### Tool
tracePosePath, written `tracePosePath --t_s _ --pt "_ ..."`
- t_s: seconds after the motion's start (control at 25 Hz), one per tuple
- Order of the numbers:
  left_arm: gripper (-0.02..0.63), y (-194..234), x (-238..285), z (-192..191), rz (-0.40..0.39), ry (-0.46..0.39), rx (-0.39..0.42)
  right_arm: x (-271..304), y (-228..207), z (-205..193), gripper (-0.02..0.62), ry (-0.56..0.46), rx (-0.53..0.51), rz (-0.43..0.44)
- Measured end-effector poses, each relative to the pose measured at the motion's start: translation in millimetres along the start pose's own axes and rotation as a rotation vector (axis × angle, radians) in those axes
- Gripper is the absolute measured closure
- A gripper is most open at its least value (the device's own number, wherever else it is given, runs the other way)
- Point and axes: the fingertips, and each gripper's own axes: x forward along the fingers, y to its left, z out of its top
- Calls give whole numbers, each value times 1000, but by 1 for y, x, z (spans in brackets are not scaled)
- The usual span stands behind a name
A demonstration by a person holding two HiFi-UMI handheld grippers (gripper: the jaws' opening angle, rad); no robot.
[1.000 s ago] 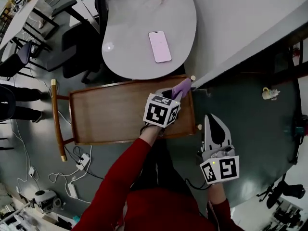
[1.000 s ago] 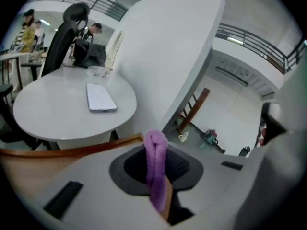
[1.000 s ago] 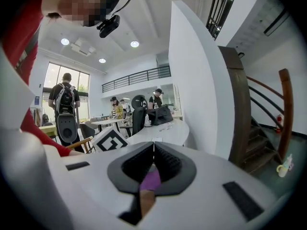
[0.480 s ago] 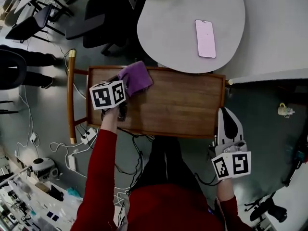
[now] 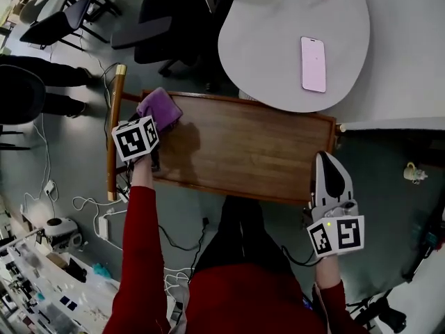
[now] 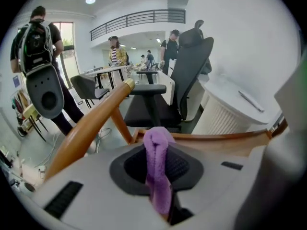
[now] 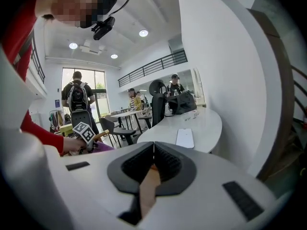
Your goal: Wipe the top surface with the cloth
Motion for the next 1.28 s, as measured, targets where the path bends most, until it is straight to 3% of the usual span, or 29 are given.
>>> tracePosePath --t_s 0.08,0.16,0.28,0.36,0.44,0.56,0.68,0.84,0.96,1.12,1.28 --pt "549 -1 -16 8 18 -45 35 -1 3 -3 583 -3 -13 -4" --pt "549 -27 -43 23 -38 -140 71 -2 4 -9 583 -4 -26 -12" --pt "549 -110 -89 41 -247 -289 140 -11 4 -13 583 -5 -34 -50" --pt "549 -182 -114 37 -440 -309 147 -20 0 -14 583 -9 -24 -87" --pt "549 -256 -136 23 -649 -270 137 -34 -8 -14 583 -18 -11 -130" --pt "549 -355 -160 -8 -923 -132 162 -60 -23 -15 583 -29 4 -206" --pt "549 -415 -161 -42 -1056 29 196 -81 -34 -17 583 -34 15 -266" --pt "549 -443 -138 -77 -1052 191 177 -99 -40 -18 583 -35 22 -285" --pt "549 -428 -108 -87 -943 227 227 -95 -39 -17 583 -28 22 -256" --pt "549 -355 -75 -82 -767 186 271 -74 -32 -17 583 -14 12 -191" --pt "549 -228 -51 -78 -532 152 244 -49 -10 -13 583 -1 -9 -105"
